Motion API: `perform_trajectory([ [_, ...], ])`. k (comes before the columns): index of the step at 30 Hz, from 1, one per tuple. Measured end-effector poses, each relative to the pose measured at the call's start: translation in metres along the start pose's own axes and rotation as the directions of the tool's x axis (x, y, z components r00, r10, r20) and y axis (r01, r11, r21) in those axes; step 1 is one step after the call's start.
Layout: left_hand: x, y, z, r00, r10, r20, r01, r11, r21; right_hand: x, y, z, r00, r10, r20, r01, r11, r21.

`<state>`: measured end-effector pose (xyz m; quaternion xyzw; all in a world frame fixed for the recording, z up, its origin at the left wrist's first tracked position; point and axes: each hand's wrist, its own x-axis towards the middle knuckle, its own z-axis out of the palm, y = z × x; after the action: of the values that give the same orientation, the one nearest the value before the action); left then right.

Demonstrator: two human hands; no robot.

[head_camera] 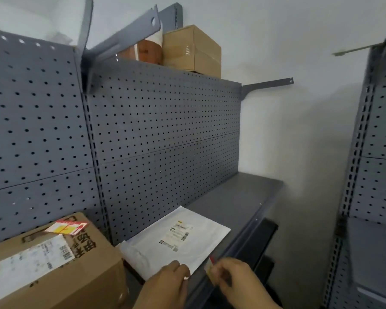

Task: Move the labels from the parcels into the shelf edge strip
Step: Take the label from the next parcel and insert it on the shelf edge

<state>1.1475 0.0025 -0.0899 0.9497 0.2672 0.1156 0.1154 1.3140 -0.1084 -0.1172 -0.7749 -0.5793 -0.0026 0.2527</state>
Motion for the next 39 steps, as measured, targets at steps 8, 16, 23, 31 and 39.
perform_trajectory([
  [8, 0.051, -0.014, 0.008, 0.999, -0.035, 0.023, 0.036, 0.999, -0.025, 0.042, 0.057, 0.023, 0.993, 0.105, 0.053, -0.114, 0.968, 0.222],
  [16, 0.072, -0.036, 0.007, 0.997, -0.048, 0.053, 0.048, 0.999, -0.002, 0.065, 0.064, 0.024, 0.985, -0.111, 0.135, 0.078, 0.971, 0.228],
  [23, 0.064, -0.028, 0.003, 0.998, -0.031, 0.051, 0.029, 0.999, 0.039, 0.062, 0.049, 0.003, 0.988, -0.046, 0.146, -0.001, 0.953, 0.303],
  [31, 0.018, -0.001, -0.022, 1.0, -0.03, 0.0, 0.03, 0.999, 0.026, 0.038, 0.013, -0.039, 0.994, -0.042, 0.105, -0.001, 0.924, 0.382],
  [39, -0.1, 0.012, -0.027, 0.994, -0.107, -0.036, 0.111, 0.987, 0.119, -0.02, -0.046, -0.026, 0.967, -0.178, 0.184, 0.081, 0.896, 0.438],
])
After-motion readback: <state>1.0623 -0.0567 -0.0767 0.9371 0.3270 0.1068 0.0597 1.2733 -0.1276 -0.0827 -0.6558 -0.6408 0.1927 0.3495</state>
